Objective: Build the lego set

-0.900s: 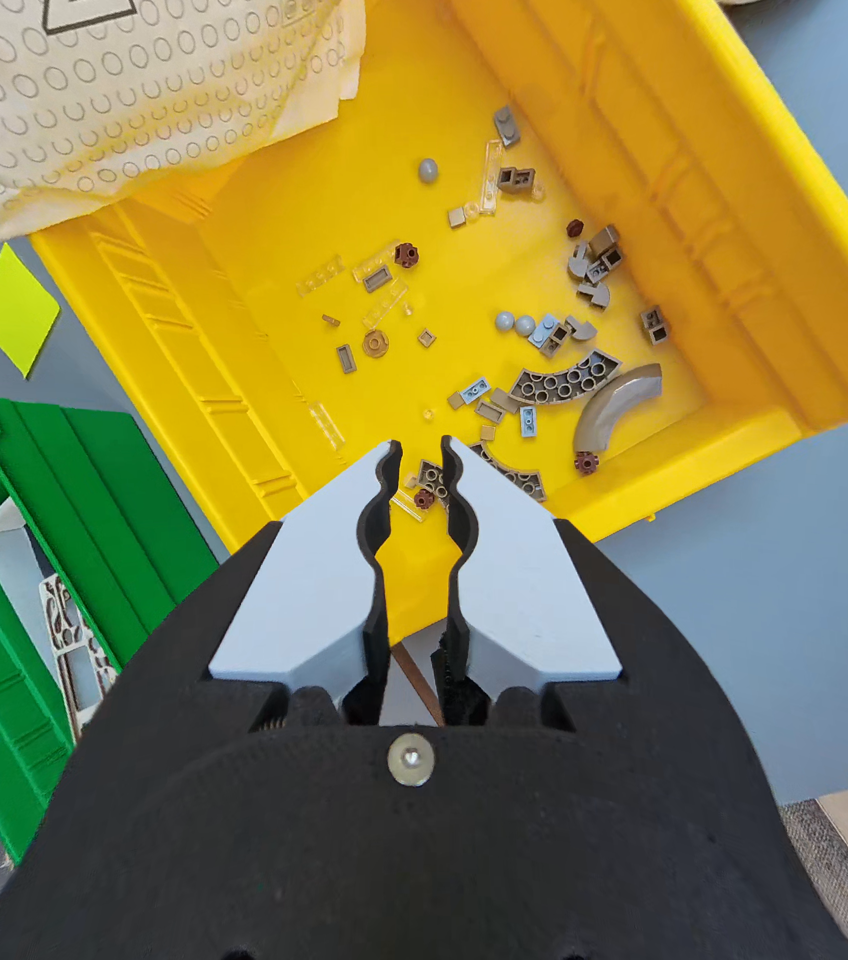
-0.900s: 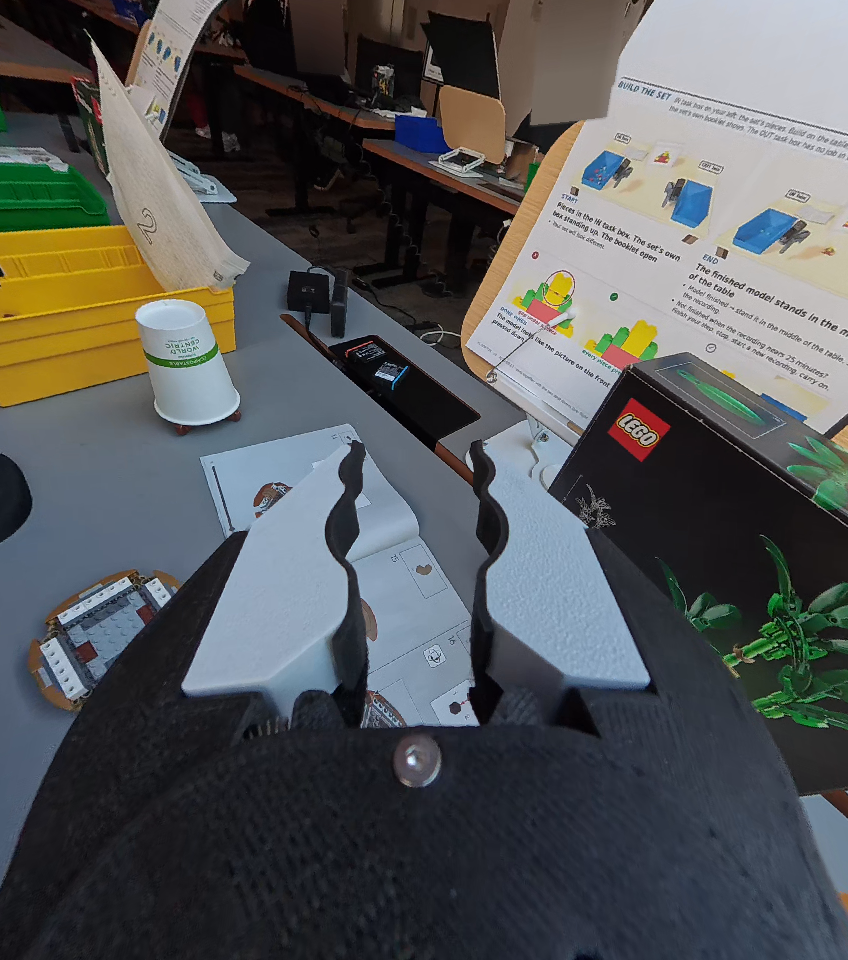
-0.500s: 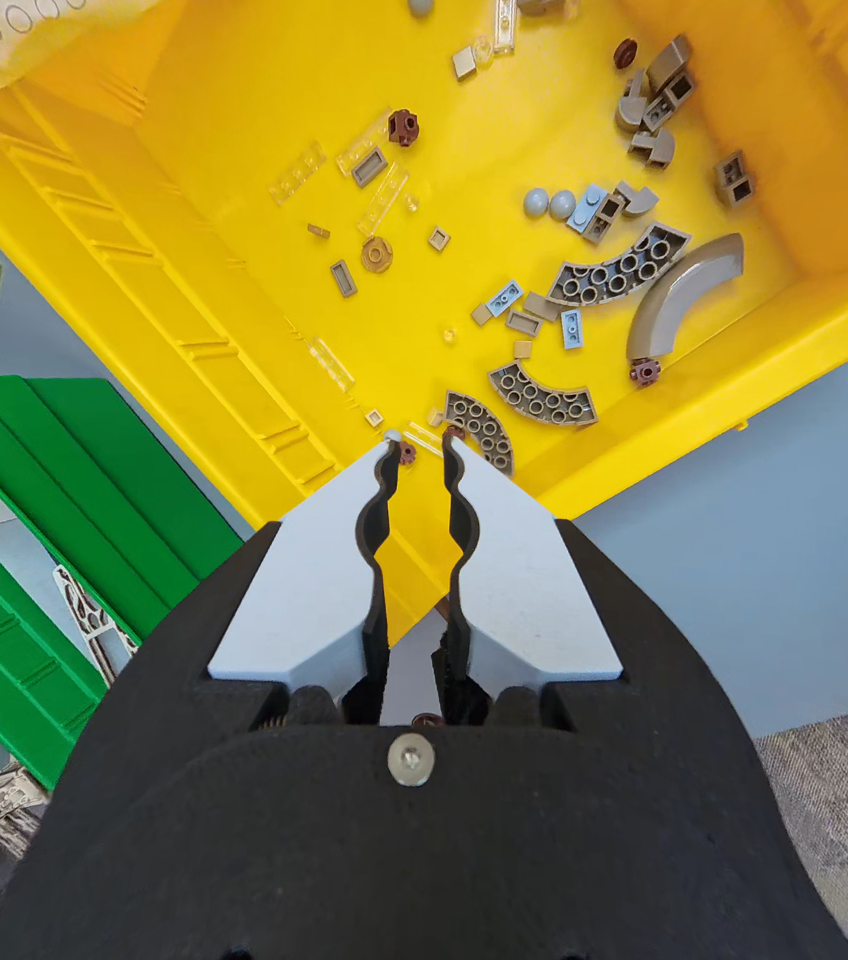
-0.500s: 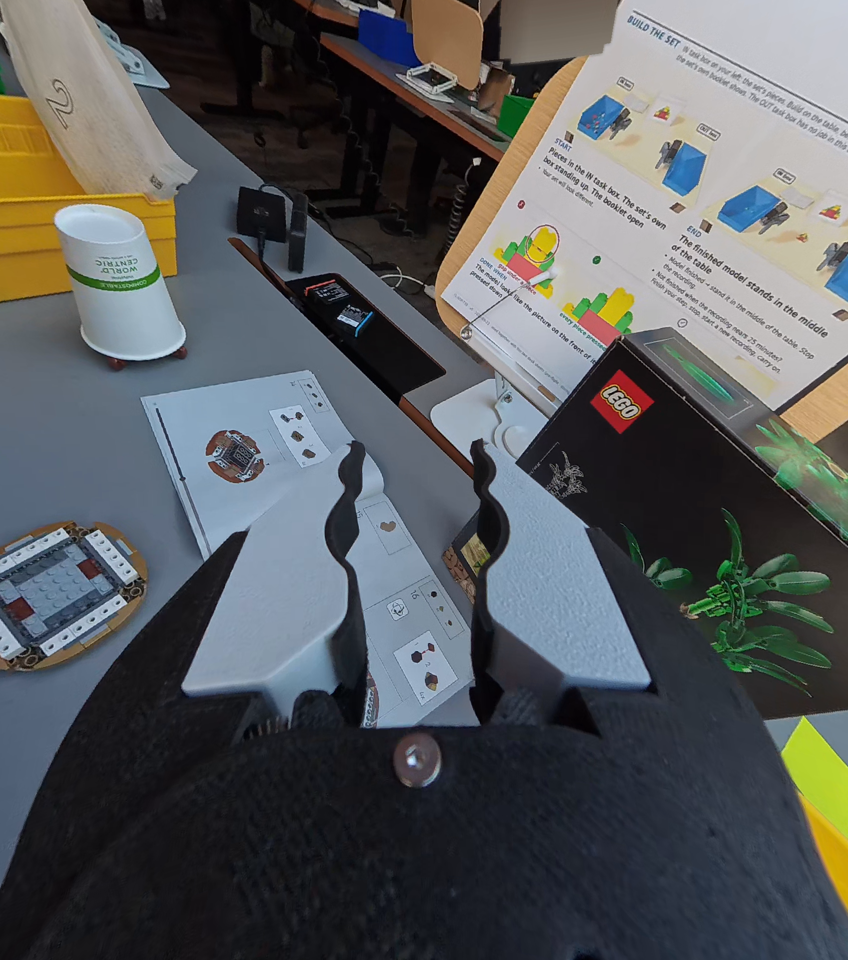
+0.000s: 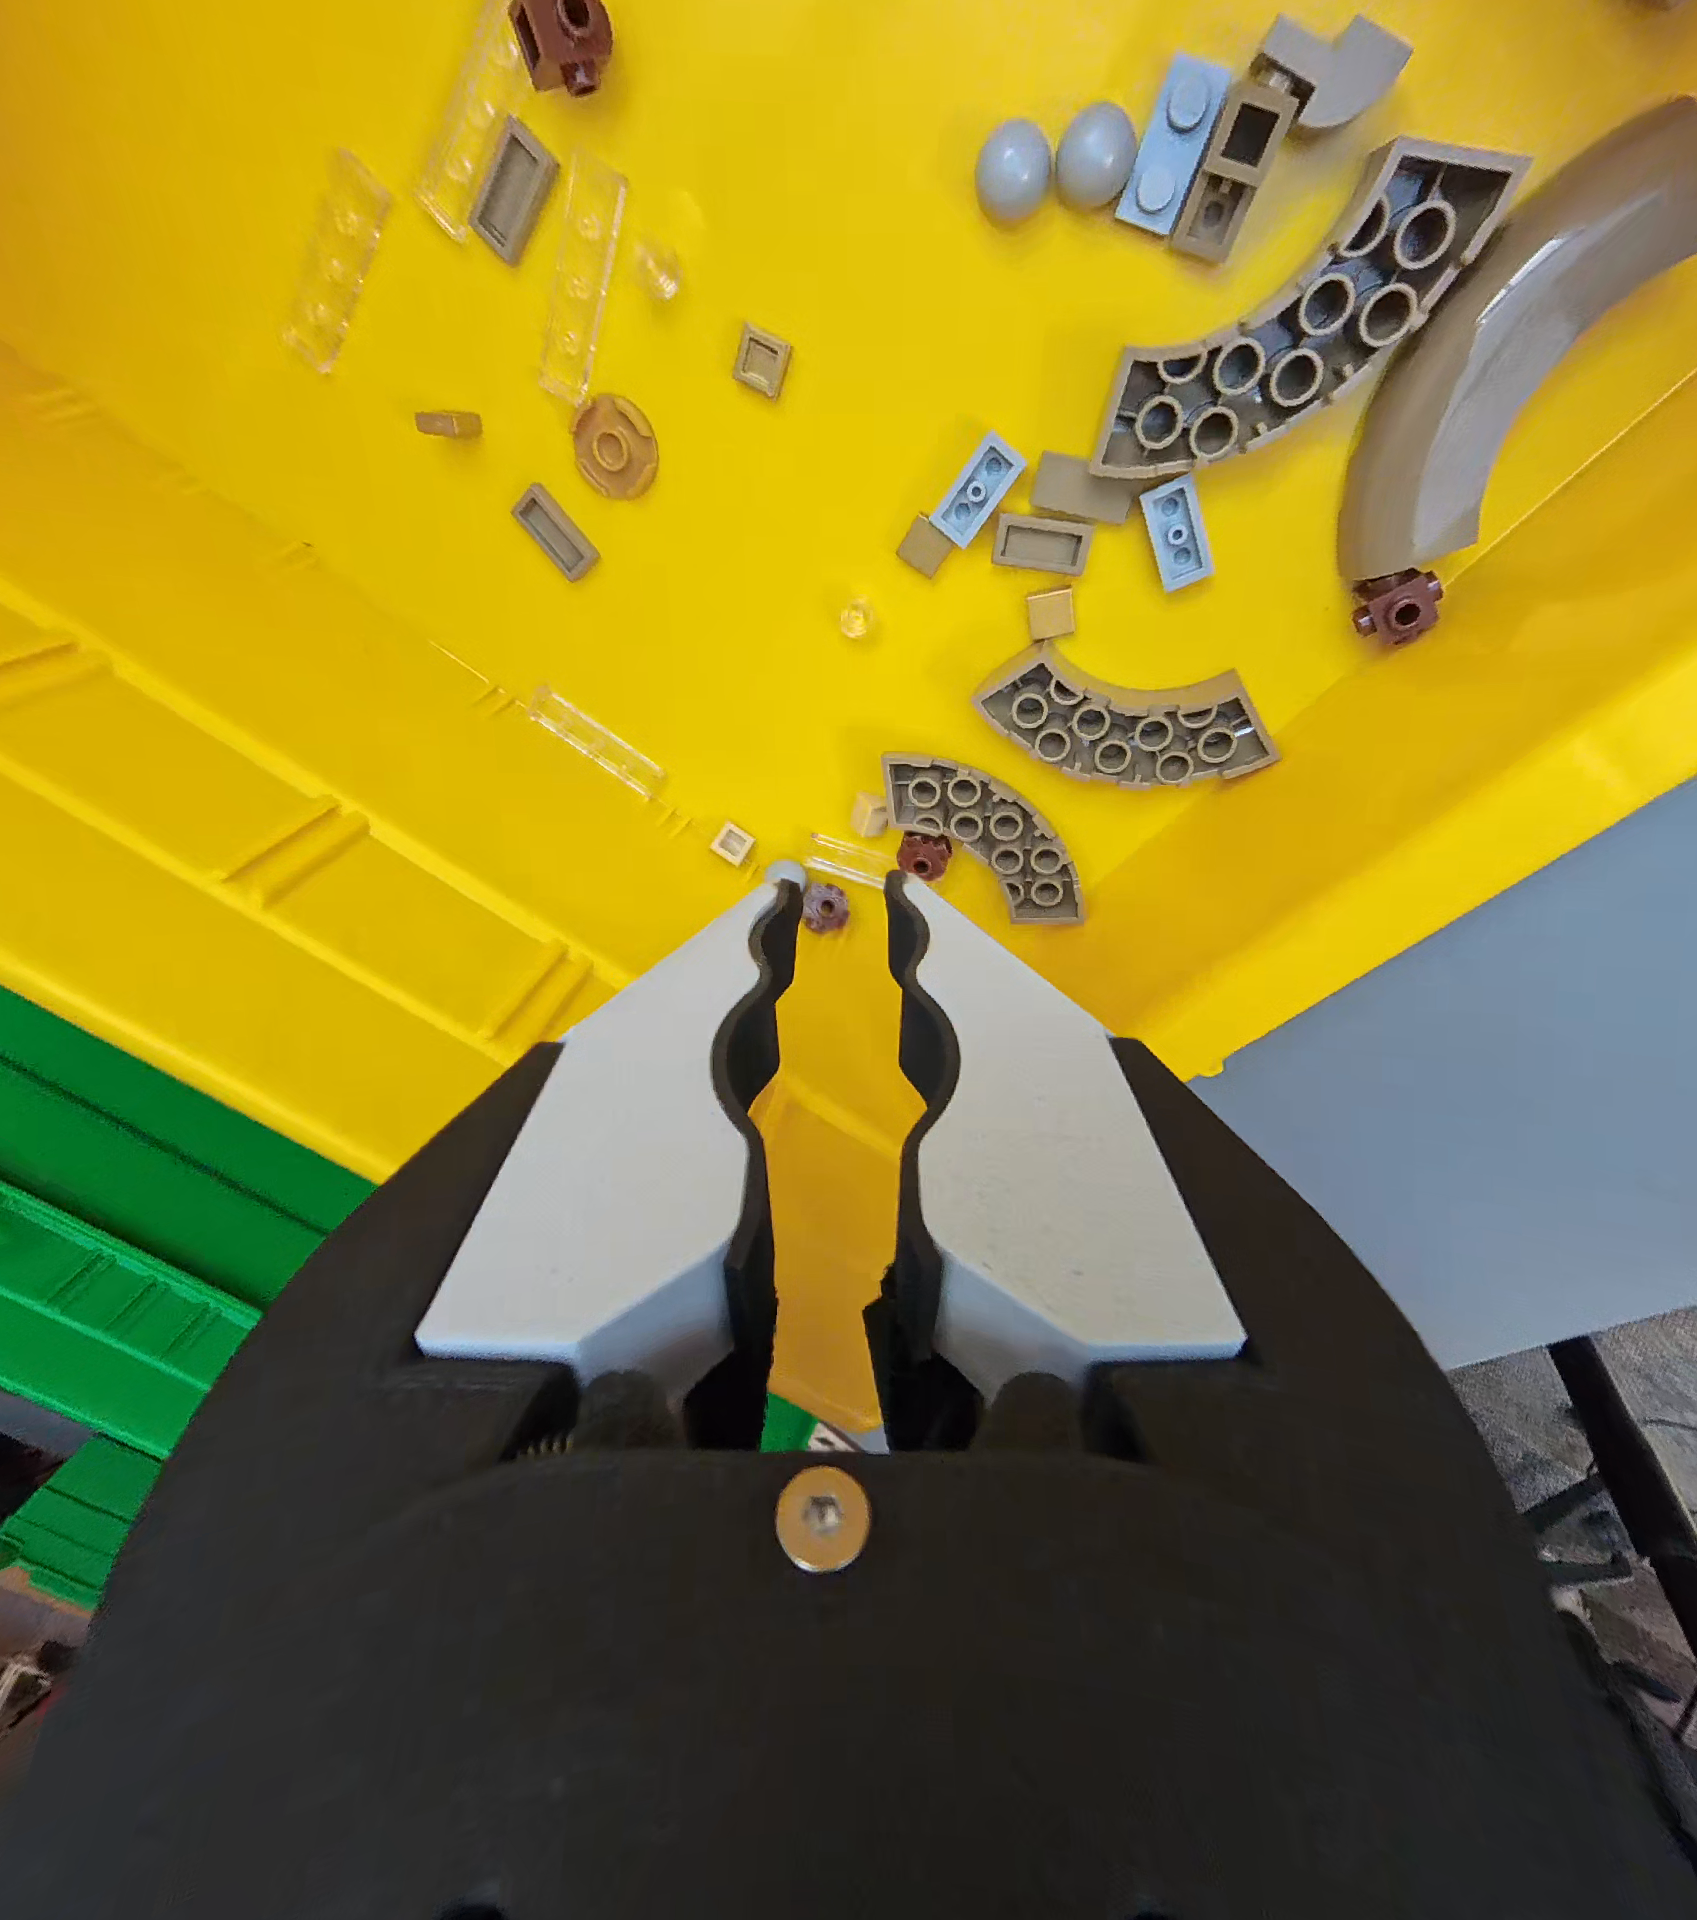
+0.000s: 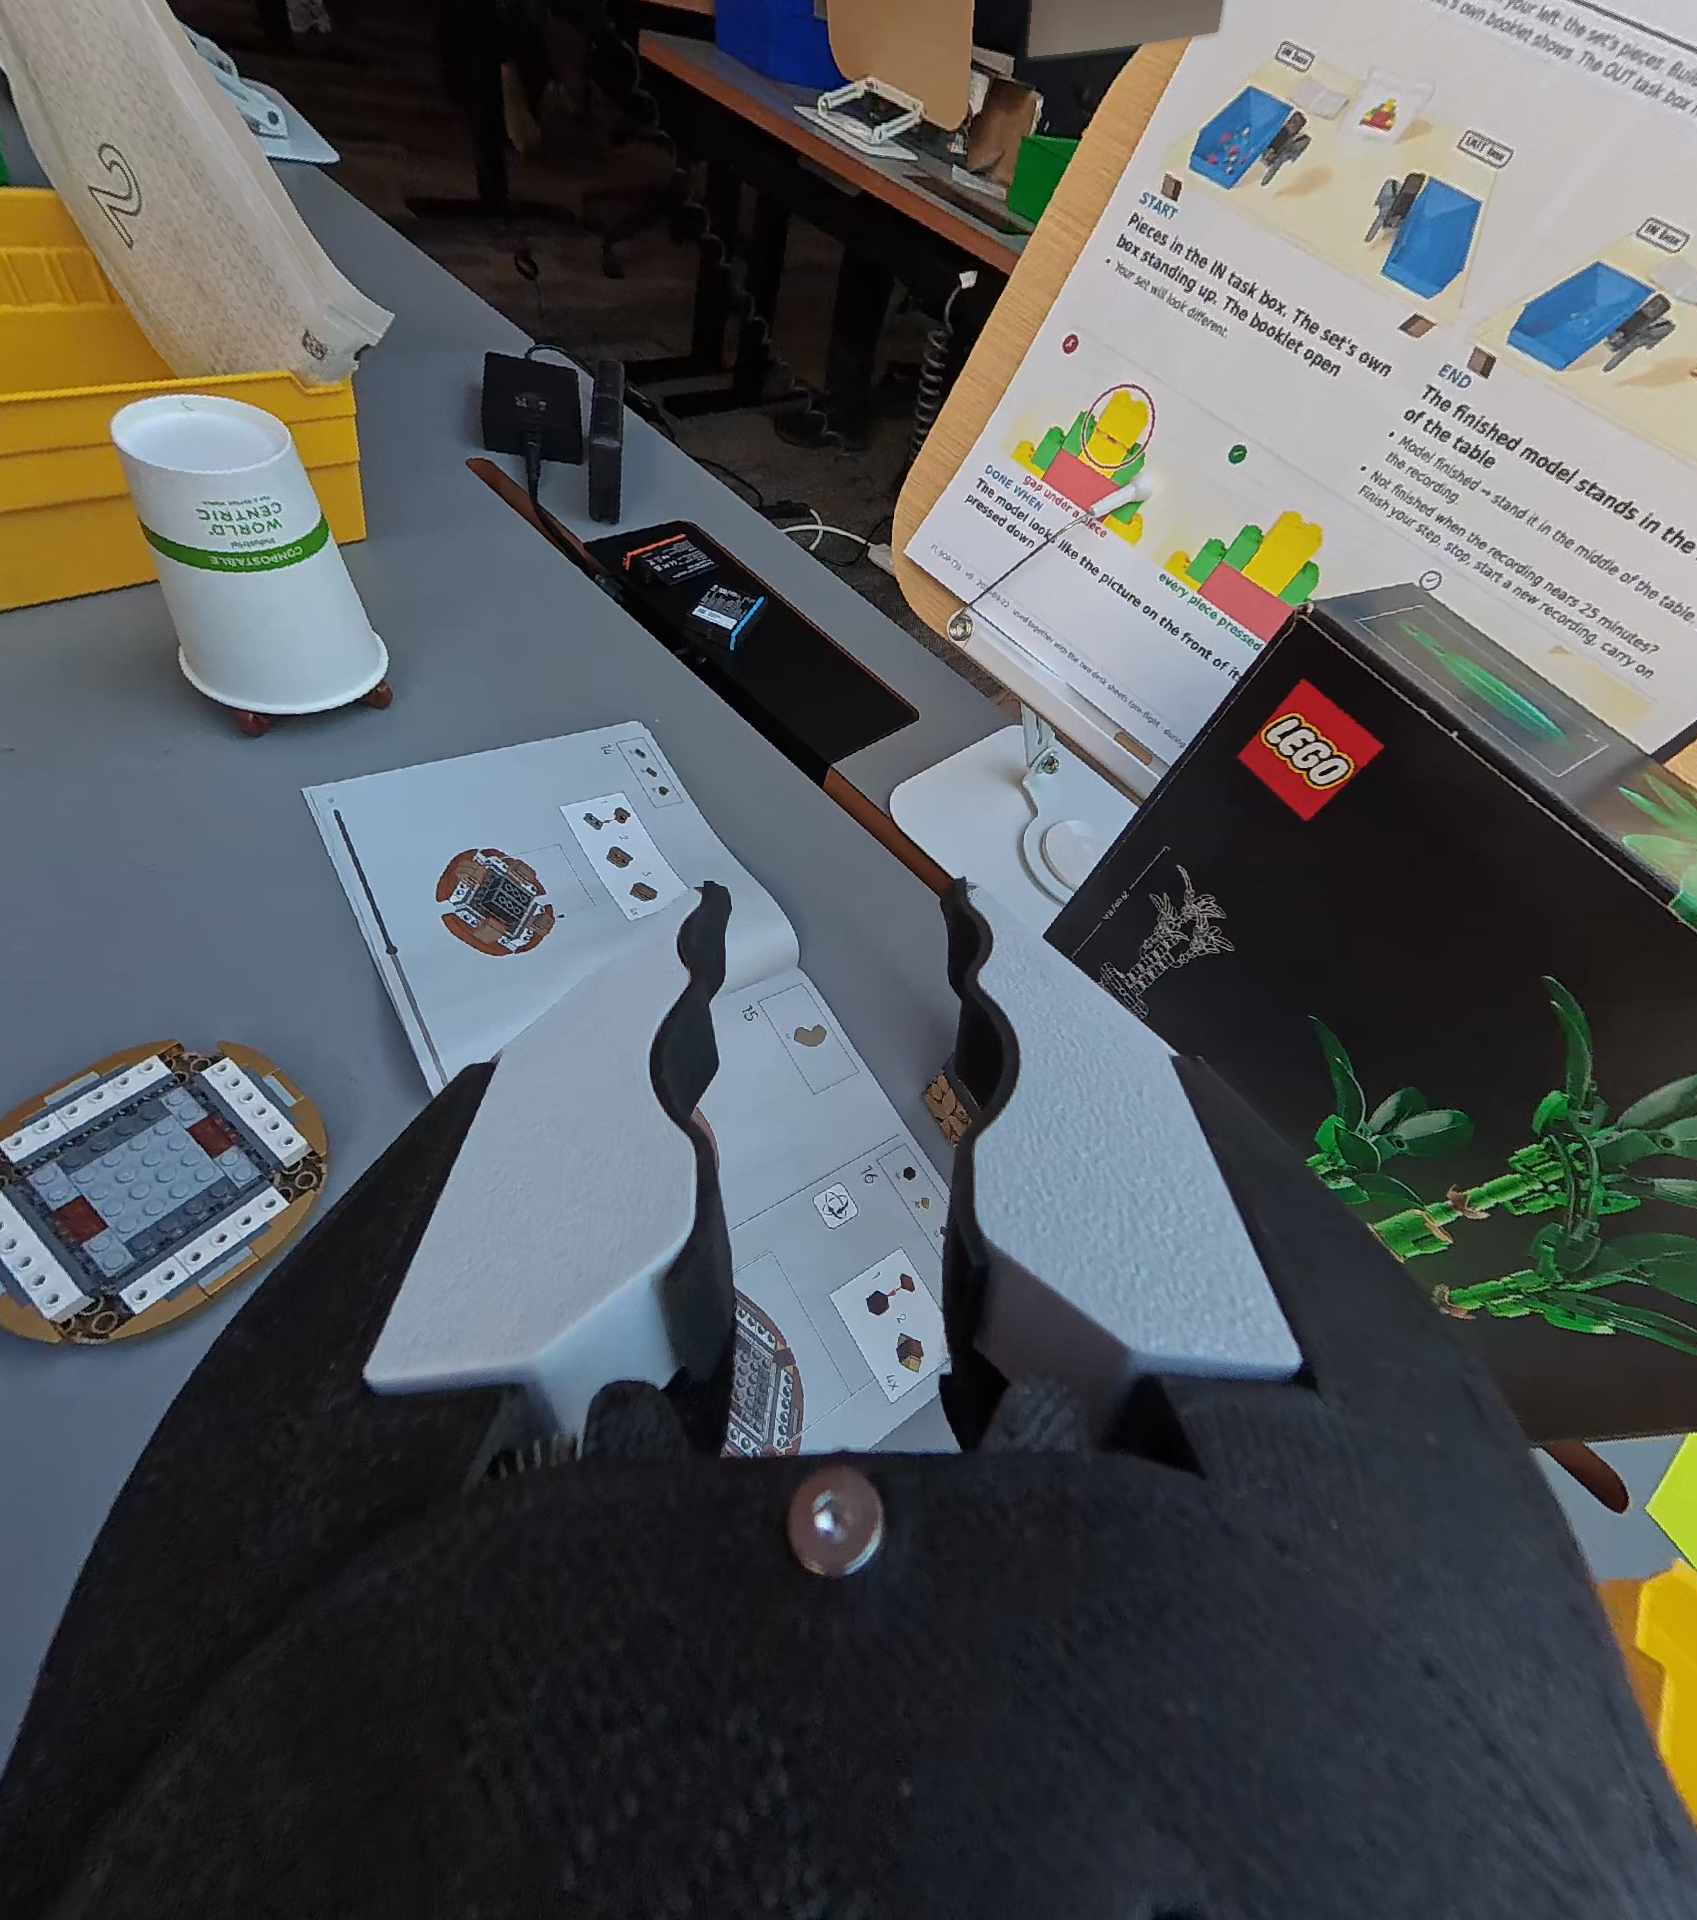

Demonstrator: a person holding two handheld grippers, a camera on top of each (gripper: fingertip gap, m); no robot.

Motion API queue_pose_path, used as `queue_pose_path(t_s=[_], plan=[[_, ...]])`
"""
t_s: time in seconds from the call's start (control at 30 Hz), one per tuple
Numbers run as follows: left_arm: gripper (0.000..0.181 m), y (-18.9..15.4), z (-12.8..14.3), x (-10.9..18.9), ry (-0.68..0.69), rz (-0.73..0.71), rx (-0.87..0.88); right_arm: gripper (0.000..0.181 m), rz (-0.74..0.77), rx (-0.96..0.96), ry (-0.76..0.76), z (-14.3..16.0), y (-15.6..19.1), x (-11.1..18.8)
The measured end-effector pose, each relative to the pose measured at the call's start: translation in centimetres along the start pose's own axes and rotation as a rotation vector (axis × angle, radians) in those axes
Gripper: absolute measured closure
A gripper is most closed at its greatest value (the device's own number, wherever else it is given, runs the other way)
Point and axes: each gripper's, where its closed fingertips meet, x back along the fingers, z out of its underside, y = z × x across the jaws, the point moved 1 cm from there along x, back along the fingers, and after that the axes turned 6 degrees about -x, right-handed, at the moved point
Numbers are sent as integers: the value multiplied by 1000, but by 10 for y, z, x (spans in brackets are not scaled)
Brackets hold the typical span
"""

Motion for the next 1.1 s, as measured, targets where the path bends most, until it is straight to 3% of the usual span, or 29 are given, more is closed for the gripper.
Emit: queue_pose_path(t_s=[0.73,1.1], plan=[[161,-1,-3,-24,72,61,-119,139,-36,12,41,10,8,-2],[172,-3,-4,-30,49,93,-113,138,-48,26,50,10,14,-5]])
